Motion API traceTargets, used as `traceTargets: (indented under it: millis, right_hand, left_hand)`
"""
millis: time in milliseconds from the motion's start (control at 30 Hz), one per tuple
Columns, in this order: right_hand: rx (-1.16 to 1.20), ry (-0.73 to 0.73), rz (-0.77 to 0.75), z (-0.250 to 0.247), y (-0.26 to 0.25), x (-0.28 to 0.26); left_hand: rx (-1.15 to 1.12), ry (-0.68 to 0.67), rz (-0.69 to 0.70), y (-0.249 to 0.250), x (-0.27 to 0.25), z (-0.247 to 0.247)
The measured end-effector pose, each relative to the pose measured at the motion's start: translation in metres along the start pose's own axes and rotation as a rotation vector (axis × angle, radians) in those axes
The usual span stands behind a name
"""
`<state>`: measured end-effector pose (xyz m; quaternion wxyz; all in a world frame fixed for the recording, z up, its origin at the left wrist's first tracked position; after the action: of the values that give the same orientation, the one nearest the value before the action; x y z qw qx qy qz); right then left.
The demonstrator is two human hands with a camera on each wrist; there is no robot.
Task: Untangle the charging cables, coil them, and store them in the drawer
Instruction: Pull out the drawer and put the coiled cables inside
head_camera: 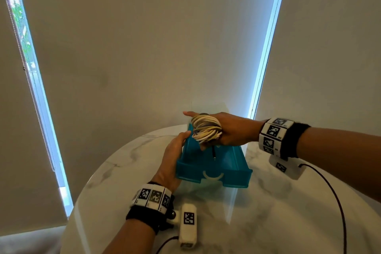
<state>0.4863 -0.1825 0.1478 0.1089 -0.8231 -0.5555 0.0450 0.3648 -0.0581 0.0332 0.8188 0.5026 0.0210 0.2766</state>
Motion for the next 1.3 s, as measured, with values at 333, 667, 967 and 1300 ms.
traceTargets:
  millis: [333,667,967,1300]
  right_hand:
    - [-0.588,-0.071,-0.061,-0.006,0.007,0.011]
    - [-0.186,-0.347,0.492,-0.033,-0.006,-0.021]
    - [0.444,-0.094,0.579,-0.043,-0.003,-0.058]
    - [0.184,0.097,0.497,-0.032,-0.009,-0.055]
  left_hand:
    - [-0.088,-0.070,-0.019,0.004,0.003,0.010]
    - [-0.062,-0.150,-0.042,0.008,-0.005,0.014]
    - [0.119,-0.057,0.067,0.032,-0.013,0.032]
    - [0.818,-0.113,0.186,0.055,0.017,0.024]
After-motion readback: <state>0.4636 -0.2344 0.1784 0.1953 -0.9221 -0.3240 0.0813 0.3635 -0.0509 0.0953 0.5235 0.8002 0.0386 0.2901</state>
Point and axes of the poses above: each hand's wrist, its own x-axis towards the middle knuckle, its own z-axis out of the palm, y = z × x, the point moved 2 cm from there along x, towards the middle knuckle, and after that the axes turned 14 degrees about z, right-handed, at the moved point
